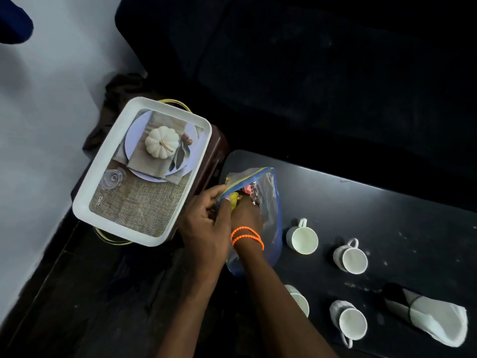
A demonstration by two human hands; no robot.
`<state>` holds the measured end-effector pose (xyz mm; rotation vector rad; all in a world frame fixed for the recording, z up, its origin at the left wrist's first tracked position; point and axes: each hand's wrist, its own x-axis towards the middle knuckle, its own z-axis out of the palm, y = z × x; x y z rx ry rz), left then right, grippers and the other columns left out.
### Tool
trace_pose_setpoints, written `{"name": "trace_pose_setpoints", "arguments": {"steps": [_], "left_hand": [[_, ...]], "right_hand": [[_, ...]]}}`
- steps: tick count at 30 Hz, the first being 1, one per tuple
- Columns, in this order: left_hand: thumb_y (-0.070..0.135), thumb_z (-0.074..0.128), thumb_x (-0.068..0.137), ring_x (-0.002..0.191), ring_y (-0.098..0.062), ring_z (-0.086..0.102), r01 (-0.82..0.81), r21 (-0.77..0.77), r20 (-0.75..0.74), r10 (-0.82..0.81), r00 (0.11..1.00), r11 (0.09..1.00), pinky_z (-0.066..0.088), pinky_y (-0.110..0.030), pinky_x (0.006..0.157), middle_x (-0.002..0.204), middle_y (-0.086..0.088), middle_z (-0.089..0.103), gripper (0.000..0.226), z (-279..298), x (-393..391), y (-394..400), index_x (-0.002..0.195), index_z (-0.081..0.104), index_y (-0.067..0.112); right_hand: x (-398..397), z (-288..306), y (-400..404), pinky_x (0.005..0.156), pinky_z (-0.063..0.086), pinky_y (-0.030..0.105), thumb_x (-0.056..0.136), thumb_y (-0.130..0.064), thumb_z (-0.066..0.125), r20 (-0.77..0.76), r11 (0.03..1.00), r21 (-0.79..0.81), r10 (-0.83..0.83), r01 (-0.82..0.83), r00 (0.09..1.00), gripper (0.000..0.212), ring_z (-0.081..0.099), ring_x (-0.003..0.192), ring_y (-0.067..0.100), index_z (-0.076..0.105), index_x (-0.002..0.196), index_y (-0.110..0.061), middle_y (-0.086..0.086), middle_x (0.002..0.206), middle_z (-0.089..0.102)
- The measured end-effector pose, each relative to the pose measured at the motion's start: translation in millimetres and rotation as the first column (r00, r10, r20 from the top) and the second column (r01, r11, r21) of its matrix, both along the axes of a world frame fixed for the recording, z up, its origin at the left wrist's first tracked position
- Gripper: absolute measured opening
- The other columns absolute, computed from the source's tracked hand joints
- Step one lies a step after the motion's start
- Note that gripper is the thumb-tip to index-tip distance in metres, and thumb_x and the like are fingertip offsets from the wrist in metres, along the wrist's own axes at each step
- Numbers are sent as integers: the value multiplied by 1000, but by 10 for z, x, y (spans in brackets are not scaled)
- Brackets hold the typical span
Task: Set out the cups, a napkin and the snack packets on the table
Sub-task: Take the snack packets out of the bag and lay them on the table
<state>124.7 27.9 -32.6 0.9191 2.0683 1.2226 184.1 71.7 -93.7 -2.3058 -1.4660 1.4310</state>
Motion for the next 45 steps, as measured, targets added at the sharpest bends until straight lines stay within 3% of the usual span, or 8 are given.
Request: {"name": "trace_pose_setpoints", "arguments": {"steps": [6, 10, 16, 28, 34, 38, 41, 45], "left_hand": [[11, 69, 91, 93, -8, 74, -62, -10, -17, 61, 998, 998, 57, -23, 84, 100, 3, 80, 23, 23, -70, 59, 112, 79, 15], [12, 71, 95, 72, 7, 66, -99, -62, -31, 97, 995, 993, 45, -4, 66, 86, 3, 75, 17, -18, -223, 106, 109, 80, 15], [13, 71, 94, 54, -5, 49, -124, -80, -9, 124, 992, 989, 41, -18, 55, 62, -3, 58, 16, -20, -347, 119, 103, 77, 25], [16, 70, 95, 52, -10, 47, -84, -29, 64, 86, 994, 996, 44, -26, 52, 53, 13, 46, 18, 19, -248, 54, 102, 76, 31], [15, 71, 94, 53, -7, 49, -102, -20, 81, 103, 991, 995, 45, -26, 54, 57, 12, 52, 17, -31, -230, 41, 108, 78, 22], [8, 68, 95, 55, 3, 57, -102, 2, 149, 101, 984, 995, 44, -9, 54, 63, 18, 65, 21, 6, -106, 44, 105, 74, 26], [4, 69, 92, 63, 5, 62, -112, 4, 131, 110, 985, 994, 45, -6, 62, 68, 11, 69, 27, 46, -22, 70, 104, 74, 27], [2, 68, 90, 64, 4, 61, -95, -8, 98, 95, 991, 995, 44, -6, 63, 70, 9, 67, 31, 45, 44, 71, 102, 74, 29]], "right_hand": [[96, 350, -52, 67, 40, 29, 90, -23, 58, -125, 964, 266, 23, 11, 992, 12, 58, 71, 22, 66, 82, -21, 1, 75, 67], [420, 1012, -145, 68, 44, 29, 79, -17, 68, -164, 840, 539, 182, -66, 969, 12, 63, 76, 19, 75, 88, -20, -4, 80, 71], [1207, 1637, 84, 84, 60, 35, 91, -15, 71, -491, 730, 610, 41, 309, 870, 14, 74, 93, 18, 73, 105, -18, 1, 102, 78], [1301, -394, 651, 102, 55, 48, 85, -15, 81, -126, 878, 26, -472, 479, 872, 41, 69, 114, 38, 68, 122, -1, 21, 120, 72], [1158, 482, 466, 85, 61, 34, 90, -26, 74, -237, 657, 546, -475, 521, 848, 15, 71, 83, 14, 73, 102, -18, 0, 91, 75], [627, 915, 218, 69, 64, 34, 89, -19, 71, -470, 836, 471, -32, 282, 882, 5, 76, 68, 22, 75, 86, -20, 6, 73, 76], [201, 596, 240, 88, 59, 39, 94, -24, 64, -68, 944, 249, 239, -215, 969, 16, 74, 91, 29, 75, 96, -13, 12, 94, 77], [45, 39, 166, 113, 36, 33, 108, -23, 43, 42, 939, -27, 343, -342, 938, 34, 54, 133, 32, 55, 135, -6, 19, 142, 57]]}}
